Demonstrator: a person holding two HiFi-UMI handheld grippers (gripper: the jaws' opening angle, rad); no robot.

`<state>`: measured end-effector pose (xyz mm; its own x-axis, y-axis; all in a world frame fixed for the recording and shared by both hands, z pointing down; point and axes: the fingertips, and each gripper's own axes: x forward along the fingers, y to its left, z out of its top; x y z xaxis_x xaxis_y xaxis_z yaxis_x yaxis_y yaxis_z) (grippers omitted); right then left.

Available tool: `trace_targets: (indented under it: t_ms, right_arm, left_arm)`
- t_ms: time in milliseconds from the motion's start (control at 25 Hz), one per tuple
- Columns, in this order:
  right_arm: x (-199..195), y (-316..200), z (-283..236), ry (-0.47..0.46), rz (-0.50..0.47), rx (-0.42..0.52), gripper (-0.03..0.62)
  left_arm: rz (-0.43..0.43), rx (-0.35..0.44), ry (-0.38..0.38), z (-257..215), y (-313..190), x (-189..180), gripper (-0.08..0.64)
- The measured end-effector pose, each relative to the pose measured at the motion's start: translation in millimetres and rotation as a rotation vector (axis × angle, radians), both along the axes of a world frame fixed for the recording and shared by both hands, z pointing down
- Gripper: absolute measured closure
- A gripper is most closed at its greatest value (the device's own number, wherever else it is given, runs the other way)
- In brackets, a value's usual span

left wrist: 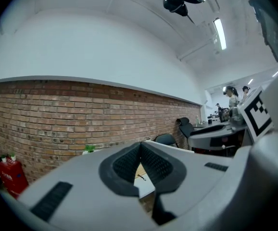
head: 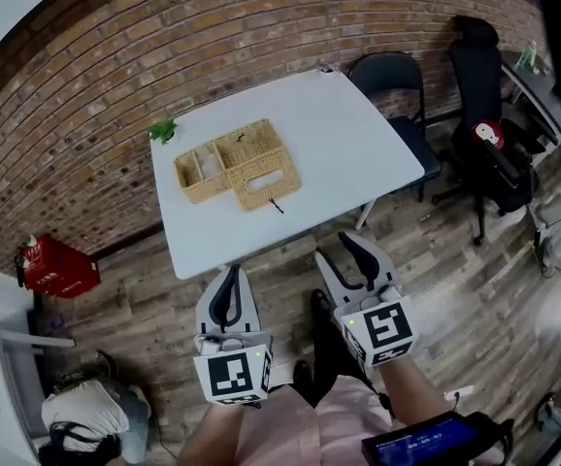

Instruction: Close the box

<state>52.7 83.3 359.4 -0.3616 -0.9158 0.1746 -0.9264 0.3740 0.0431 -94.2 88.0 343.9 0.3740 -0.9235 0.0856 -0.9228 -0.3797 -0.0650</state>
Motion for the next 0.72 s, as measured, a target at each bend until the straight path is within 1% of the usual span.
trace_targets:
  t_ms: [280, 520, 720]
  right_arm:
    - [24, -85, 24, -0.034, -0.059, -0.043, 0.420]
    - [29, -165, 21, -0.058, -0.147, -0.048, 0.420]
    - [28, -221, 9, -0.060, -0.220, -0.031, 0.420]
  left_arm:
    - [-0.046, -0.019, -0.037, 13, -76, 20, 0.549]
    - [-0.125, -0.018, -0.073, 2, -142, 27, 0.549]
    - [-0.190, 0.000, -0.082, -10, -184, 30, 0.549]
